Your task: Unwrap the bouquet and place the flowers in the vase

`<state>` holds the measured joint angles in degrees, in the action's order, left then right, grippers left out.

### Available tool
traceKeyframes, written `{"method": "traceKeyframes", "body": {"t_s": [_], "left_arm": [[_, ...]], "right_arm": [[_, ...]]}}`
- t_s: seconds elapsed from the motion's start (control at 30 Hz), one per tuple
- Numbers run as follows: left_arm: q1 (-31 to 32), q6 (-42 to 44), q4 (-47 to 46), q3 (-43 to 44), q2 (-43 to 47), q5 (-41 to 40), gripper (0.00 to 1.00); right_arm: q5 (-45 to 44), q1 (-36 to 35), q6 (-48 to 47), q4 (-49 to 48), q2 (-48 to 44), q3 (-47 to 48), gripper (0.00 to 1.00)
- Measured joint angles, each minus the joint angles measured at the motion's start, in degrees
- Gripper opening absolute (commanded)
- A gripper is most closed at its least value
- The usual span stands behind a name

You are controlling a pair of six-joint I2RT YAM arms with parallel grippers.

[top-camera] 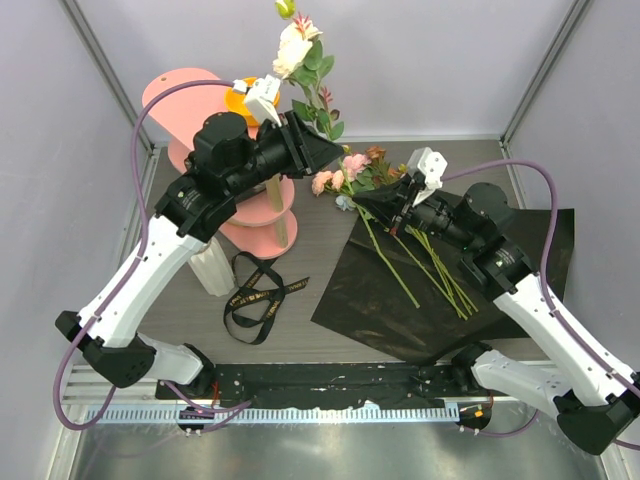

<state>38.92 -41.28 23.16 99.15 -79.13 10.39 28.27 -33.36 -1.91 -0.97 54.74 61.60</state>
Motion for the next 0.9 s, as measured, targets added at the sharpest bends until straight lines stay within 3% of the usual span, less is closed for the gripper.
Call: {"method": "traceKeyframes", "body": {"t_s": [0.3, 0.43, 0.47, 0.5, 0.53, 0.57, 0.6, 0.67, 0.9], "left_arm": [[0.0, -1.9, -0.2, 0.0, -0.8, -1.8, 0.20], [0.1, -2.2, -0.2, 0.0, -2.0, -2.4, 0.00], [0.2, -2.1, -0.2, 0.0, -2.2, -2.5, 0.00], [0.2, -1.9, -0.2, 0.0, -2.3, -2.7, 0.00], [0.3, -1.5, -0.2, -0.1, -2.4, -3.0, 0.00], [0.3, -1.1, -0.2, -0.2, -2.3, -3.2, 0.00], [0.4, -0.7, -0.2, -0.3, -2.1, -3.4, 0.00], [0.4, 0.8, -0.5, -1.5, -0.9, -3.8, 0.00], [0.4, 11.4, 1.0, -6.1, 10.9, -7.0, 0.00]], "right_arm": [[-3.9, -2.9, -2.9, 1.0, 0.0, 0.4, 0.01], [-4.9, -4.0, -4.3, 1.9, 0.1, 0.7, 0.01], [-5.0, -4.4, -4.5, 2.1, 0.2, 0.8, 0.01], [-5.3, -4.5, -4.7, 2.1, 0.2, 0.8, 0.07], [-6.0, -4.8, -4.7, 2.4, 0.3, 0.8, 0.19], [-6.5, -4.8, -4.7, 2.6, 0.3, 0.9, 0.43], [-7.3, -4.9, -4.5, 3.1, 0.3, 0.9, 0.50], [-9.6, -4.9, -3.7, 3.9, 0.1, 0.9, 0.59], [-16.8, -4.9, 1.1, 7.2, -7.1, -0.7, 0.64]]}}
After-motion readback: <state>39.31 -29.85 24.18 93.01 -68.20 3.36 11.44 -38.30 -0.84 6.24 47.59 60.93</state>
